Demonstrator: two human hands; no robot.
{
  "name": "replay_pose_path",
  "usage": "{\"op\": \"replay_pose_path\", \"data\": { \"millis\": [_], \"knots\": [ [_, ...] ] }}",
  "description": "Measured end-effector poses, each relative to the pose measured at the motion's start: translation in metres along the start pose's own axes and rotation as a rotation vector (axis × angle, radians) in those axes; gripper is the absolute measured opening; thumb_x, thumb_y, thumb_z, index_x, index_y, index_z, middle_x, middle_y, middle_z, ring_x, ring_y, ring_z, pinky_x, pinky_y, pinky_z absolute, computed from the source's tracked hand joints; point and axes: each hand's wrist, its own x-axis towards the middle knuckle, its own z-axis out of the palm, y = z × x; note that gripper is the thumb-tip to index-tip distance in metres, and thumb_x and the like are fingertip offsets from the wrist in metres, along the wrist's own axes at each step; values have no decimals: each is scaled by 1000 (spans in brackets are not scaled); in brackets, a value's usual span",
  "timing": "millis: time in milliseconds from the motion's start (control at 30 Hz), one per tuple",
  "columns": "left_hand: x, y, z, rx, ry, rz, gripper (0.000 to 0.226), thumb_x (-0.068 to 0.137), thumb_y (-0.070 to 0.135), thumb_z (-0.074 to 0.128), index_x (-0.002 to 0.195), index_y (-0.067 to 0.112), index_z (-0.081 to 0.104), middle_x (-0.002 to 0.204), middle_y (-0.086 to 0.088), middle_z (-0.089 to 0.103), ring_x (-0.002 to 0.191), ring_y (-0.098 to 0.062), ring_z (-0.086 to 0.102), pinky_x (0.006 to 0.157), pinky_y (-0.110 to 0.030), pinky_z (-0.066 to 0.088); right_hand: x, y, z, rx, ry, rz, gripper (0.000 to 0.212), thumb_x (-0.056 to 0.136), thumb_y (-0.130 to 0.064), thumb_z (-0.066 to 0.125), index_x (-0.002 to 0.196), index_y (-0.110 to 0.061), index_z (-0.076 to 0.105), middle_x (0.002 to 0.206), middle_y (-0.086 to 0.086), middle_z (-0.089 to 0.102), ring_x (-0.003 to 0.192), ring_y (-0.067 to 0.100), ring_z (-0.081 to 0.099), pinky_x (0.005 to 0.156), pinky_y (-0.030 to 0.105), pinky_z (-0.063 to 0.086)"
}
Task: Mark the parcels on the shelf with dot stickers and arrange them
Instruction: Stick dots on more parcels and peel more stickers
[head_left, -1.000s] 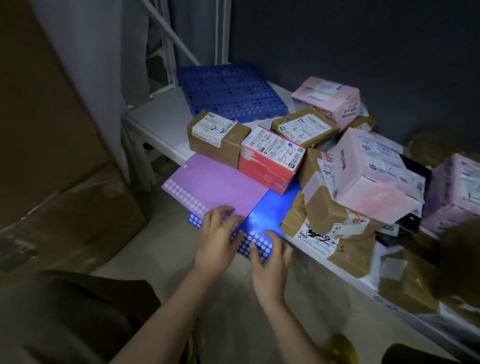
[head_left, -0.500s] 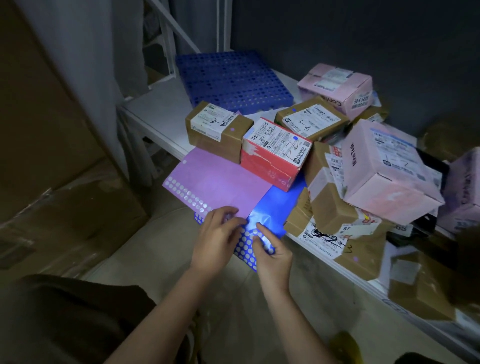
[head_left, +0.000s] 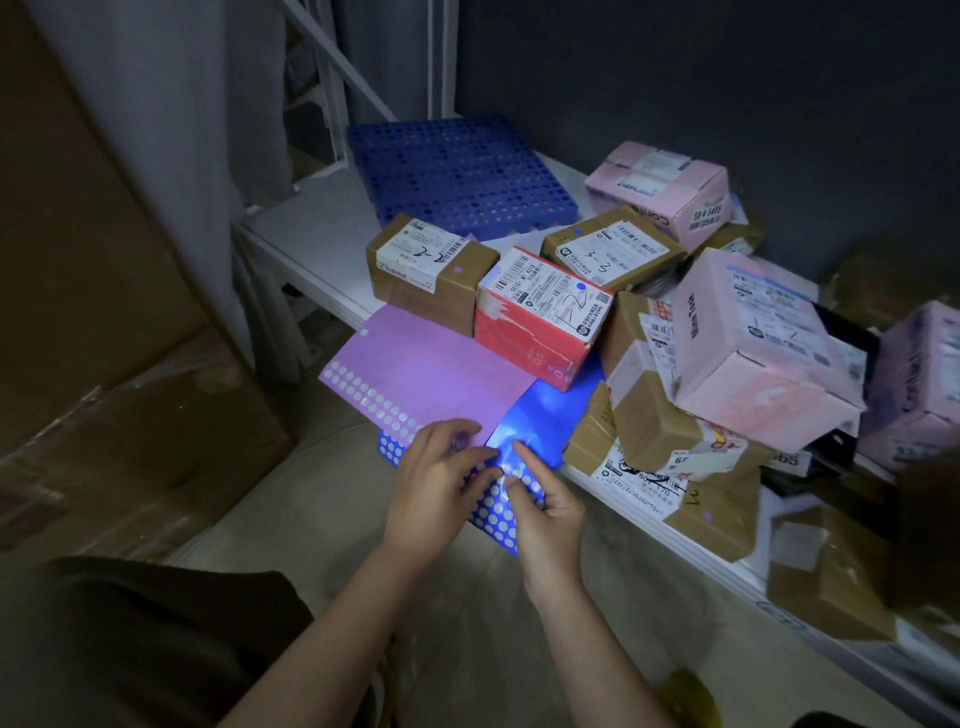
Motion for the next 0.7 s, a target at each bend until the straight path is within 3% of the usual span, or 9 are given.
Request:
{"op": "replay_pose_path", "data": {
  "millis": [100, 167, 267, 467, 700],
  "knots": [
    [2, -1, 1, 5, -6, 9, 30, 82, 39, 56, 90, 18, 76, 109, -2, 64, 99, -14, 48, 83, -23, 39, 0, -1, 1, 6, 1, 10, 45, 87, 8, 58, 96, -35, 71, 86, -23, 71, 68, -1, 56, 70, 16, 51],
    [3, -2, 2, 1, -6, 9, 30, 82, 38, 56, 89, 18, 77, 108, -2, 64, 98, -14, 48, 82, -24, 40, 1, -2, 1, 4, 4, 6, 45, 87, 8, 57, 97, -34, 70, 77, -19, 68, 62, 1, 50, 65, 13, 49],
    [5, -2, 3, 3, -7, 19, 30, 82, 39, 55, 86, 19, 78, 106, -1, 65, 97, -14, 49, 80, -24, 41, 1, -2, 1, -7, 0, -38, 43, 87, 9, 56, 100, -30, 69, 80, -15, 67, 55, -1, 45, 61, 9, 45],
    [9, -8, 8, 1, -41, 45, 30, 82, 39, 54, 85, 22, 78, 106, 2, 66, 99, -15, 49, 81, -26, 41, 4, 6, 1, -52, 14, -62, 44, 87, 8, 58, 100, -32, 71, 78, -20, 70, 68, 8, 48, 64, 14, 48],
    [13, -10, 5, -38, -35, 75, 27, 81, 35, 55, 82, 20, 77, 101, 1, 67, 97, -13, 49, 82, -23, 40, 4, 6, 1, -60, 22, -89, 39, 87, 10, 56, 104, -22, 70, 74, -24, 69, 54, 1, 42, 57, 10, 43]
  ]
}}
